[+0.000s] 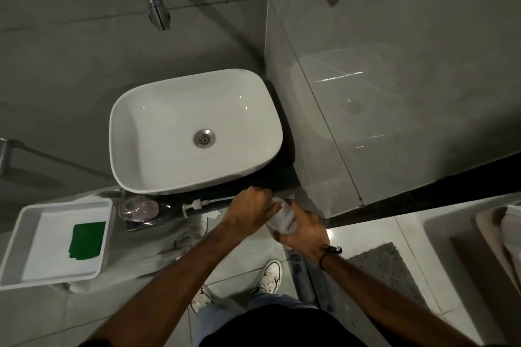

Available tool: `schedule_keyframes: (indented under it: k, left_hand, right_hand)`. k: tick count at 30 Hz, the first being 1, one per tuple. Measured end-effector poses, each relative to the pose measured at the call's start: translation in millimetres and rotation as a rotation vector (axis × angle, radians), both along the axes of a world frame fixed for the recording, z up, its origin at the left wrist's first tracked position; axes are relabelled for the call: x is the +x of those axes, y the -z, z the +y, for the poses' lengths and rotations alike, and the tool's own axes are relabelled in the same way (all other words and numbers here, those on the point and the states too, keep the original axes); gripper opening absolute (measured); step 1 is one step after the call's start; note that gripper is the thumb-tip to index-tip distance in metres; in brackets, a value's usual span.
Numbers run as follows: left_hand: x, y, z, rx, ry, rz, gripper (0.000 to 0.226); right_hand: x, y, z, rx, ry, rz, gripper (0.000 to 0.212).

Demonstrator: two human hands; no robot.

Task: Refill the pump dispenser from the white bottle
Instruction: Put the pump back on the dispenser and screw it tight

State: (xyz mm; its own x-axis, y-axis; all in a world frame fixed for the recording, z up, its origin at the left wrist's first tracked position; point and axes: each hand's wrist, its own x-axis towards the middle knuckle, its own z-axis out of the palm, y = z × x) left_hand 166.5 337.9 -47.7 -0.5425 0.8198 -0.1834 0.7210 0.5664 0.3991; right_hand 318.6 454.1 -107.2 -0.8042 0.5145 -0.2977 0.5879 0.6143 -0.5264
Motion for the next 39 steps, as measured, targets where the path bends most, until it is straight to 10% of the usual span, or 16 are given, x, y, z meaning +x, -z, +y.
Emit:
schedule_keyframes:
  k: [4, 11, 16, 39]
  left_hand:
    - [0, -2, -3, -0.244, 0.036, 0.109, 0.057]
    - [-16, -22, -22, 0.011, 0.297, -0.081, 0.044]
    - [-10, -23, -34, 0.048, 0.107, -0.081, 0.042]
    - [-4, -28, -40, -0.116, 0.241, -0.069, 0.034]
  right_hand:
    - [-5, -4, -2, 0.091, -0.131, 0.044, 0.079]
    - [-5, -9, -7, 0.188, -0.118, 0.160, 0.086]
    - [-9, -15, -14, 0.153, -0.117, 0.137, 0.080]
    - [-6, -7, -26, 0.072, -0.146, 0.011, 0.090]
